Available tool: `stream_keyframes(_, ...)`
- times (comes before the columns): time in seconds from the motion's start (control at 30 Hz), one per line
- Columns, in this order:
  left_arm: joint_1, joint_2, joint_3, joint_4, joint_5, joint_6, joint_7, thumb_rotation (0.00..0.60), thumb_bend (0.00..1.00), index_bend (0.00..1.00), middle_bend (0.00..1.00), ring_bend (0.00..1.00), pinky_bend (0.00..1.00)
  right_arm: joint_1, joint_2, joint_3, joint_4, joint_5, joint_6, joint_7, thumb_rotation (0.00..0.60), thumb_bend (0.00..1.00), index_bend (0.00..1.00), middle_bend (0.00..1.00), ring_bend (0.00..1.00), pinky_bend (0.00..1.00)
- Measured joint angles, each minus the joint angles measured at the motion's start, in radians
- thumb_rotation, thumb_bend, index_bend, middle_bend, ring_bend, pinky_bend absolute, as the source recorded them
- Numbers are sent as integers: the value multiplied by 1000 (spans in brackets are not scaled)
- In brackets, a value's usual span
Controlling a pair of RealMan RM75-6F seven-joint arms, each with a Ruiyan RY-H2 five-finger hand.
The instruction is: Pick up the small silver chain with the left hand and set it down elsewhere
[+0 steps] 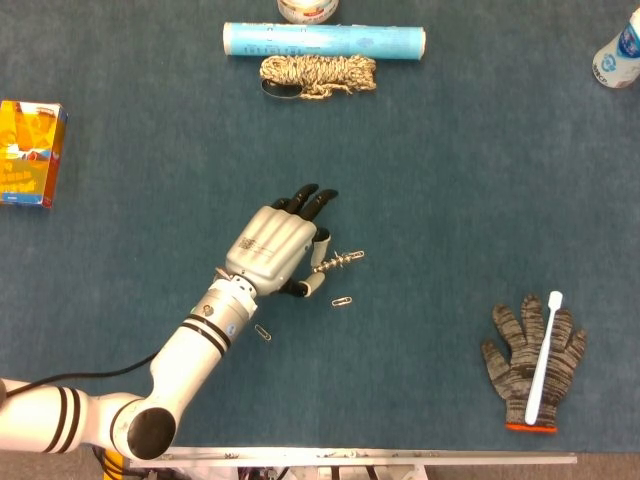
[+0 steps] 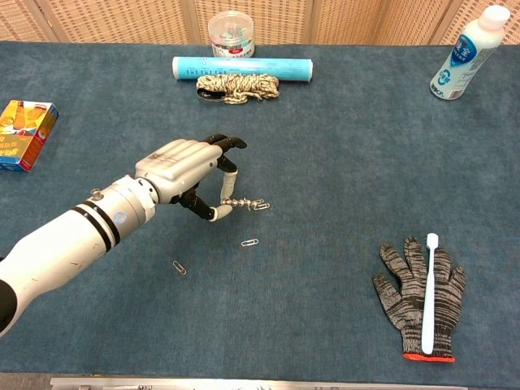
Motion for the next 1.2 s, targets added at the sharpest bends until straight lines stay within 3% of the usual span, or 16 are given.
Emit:
stream_keyframes(0.77, -13, -20, -8, 31, -28, -15, 25, 600, 332, 649, 96, 12, 223, 1, -8, 2, 15, 3, -20, 23, 600, 0, 244, 285, 203, 322)
stream_keyframes(1.2, 39, 24, 38, -41, 41, 42, 1, 600, 333, 657, 96, 12, 226, 0, -6, -4, 3, -18, -13, 43, 600, 0, 244, 286, 203, 322)
